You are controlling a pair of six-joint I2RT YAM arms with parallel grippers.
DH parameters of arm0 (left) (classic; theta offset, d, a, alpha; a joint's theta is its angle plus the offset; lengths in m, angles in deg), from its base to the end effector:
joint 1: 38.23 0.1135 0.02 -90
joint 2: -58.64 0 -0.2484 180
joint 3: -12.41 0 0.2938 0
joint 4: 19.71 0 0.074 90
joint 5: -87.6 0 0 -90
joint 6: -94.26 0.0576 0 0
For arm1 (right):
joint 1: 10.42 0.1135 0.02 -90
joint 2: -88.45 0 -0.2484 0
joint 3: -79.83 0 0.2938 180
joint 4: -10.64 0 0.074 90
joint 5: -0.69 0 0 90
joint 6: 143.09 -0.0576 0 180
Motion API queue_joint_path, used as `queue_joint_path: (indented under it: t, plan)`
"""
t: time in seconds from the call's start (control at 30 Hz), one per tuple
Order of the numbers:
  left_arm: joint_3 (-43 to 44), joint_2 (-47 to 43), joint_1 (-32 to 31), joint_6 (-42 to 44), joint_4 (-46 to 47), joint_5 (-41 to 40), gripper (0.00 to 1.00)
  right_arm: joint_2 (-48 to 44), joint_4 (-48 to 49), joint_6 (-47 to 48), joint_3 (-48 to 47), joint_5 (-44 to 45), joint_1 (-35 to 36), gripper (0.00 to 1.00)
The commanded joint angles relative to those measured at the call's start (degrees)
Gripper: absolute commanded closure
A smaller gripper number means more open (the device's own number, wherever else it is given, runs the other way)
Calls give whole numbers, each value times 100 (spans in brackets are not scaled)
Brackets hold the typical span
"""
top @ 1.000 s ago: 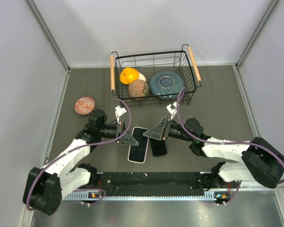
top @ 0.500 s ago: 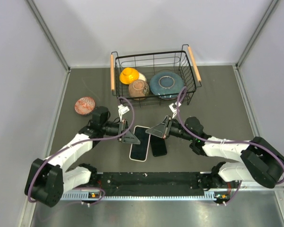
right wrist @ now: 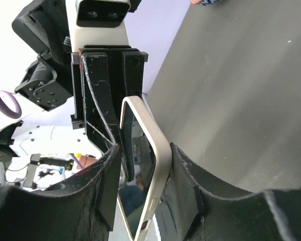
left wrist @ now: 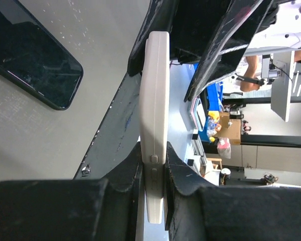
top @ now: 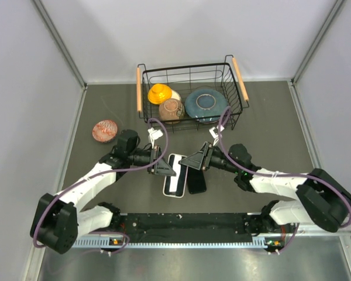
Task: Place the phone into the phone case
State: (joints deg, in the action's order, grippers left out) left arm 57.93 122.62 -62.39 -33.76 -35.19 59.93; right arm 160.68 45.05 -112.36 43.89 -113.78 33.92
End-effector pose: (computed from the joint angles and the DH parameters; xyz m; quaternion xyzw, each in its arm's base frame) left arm 0.2285 -0.1584 0.1874 0.1503 0.7791 -0.5988 0.1085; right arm 0.2031 0.2319 0.1720 -0.0549 0.7155 0.6283 0.3005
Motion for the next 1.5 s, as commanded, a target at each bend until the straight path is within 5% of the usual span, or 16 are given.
queue_joint_path:
  t: [0.0,0.17,0.27,0.43,0.5,0.53,0.63,0.67,0.73,0.9,1.13,1.3,1.47]
  plan:
    - [-77,-202,-36,-679,976,-159,100,379,2093,-804,376,-418,58,60]
    - [-271,-264,-36,-1075,1592,-282,100,617,2657,-1017,641,-383,58,69]
    - [-324,-264,-36,-1129,1671,-361,100,547,2597,-956,667,-252,58,100]
    - [-201,-106,-36,-725,1023,-590,99,57,1491,-648,571,116,57,100]
    - [-209,-44,-36,-733,1073,-555,87,-155,1104,-420,544,240,40,100]
    - [-201,-35,-36,-716,1074,-563,67,-356,693,-341,492,328,40,100]
    - [-61,-158,-18,-514,838,-695,45,-822,-893,54,151,399,-109,100]
    - [1,-184,-18,-278,506,-861,29,-929,-1319,316,44,425,-223,100]
    - [220,-220,-10,-14,101,-1046,26,-1131,-2345,573,-211,417,-355,100]
    - [633,-281,-9,857,-1026,-1686,1,-1264,-4957,1978,-1184,-347,-1529,100]
    - [924,-395,8,1455,-1923,-3084,1,-738,-6982,3306,-1969,-1130,-2482,100]
    - [968,-510,-1,1640,-2055,-3288,1,1,-7230,3553,-2180,-1507,-2500,100]
    - [1021,-571,-1,1649,-2221,-3595,1,406,-7212,3737,-2084,-947,-2561,99]
